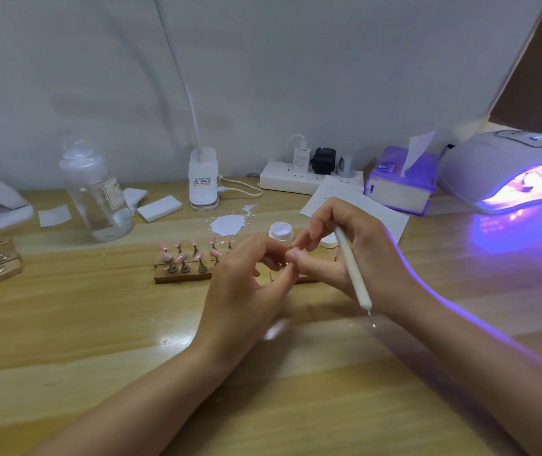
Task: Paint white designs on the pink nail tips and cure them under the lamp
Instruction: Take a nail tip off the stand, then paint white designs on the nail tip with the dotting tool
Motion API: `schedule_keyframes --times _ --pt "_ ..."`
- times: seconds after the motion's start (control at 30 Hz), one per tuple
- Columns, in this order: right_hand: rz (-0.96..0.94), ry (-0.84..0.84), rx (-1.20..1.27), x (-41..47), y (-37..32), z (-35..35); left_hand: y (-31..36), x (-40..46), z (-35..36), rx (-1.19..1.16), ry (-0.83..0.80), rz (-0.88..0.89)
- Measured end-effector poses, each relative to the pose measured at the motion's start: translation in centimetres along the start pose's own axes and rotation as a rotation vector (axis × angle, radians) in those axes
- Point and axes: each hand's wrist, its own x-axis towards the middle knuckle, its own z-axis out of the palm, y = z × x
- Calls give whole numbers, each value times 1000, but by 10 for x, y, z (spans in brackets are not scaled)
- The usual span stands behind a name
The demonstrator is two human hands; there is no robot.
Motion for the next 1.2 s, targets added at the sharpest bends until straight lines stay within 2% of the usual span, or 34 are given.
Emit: schedule_keyframes --times 0.23,0.4,0.6,0.73,0.87,1.03,1.2 --pt "56 17 -9 1 2 1 -2 1 -3 -130 34 -27" --pt "277 138 48 16 2 -9 -2 3 -2 -264 37 -78" --pt "519 0 62 51 10 -13 -5 4 -1 -261 20 -85" --pt "498 12 28 71 26 1 -5 4 0 -265 18 -65" --pt "494 -8 -113 79 40 16 -7 4 1 -304 30 -111" --pt "491 42 -187 81 48 26 -6 4 1 -332 38 -132" --pt "459 1 -224 84 52 27 -6 4 1 -335 42 -116"
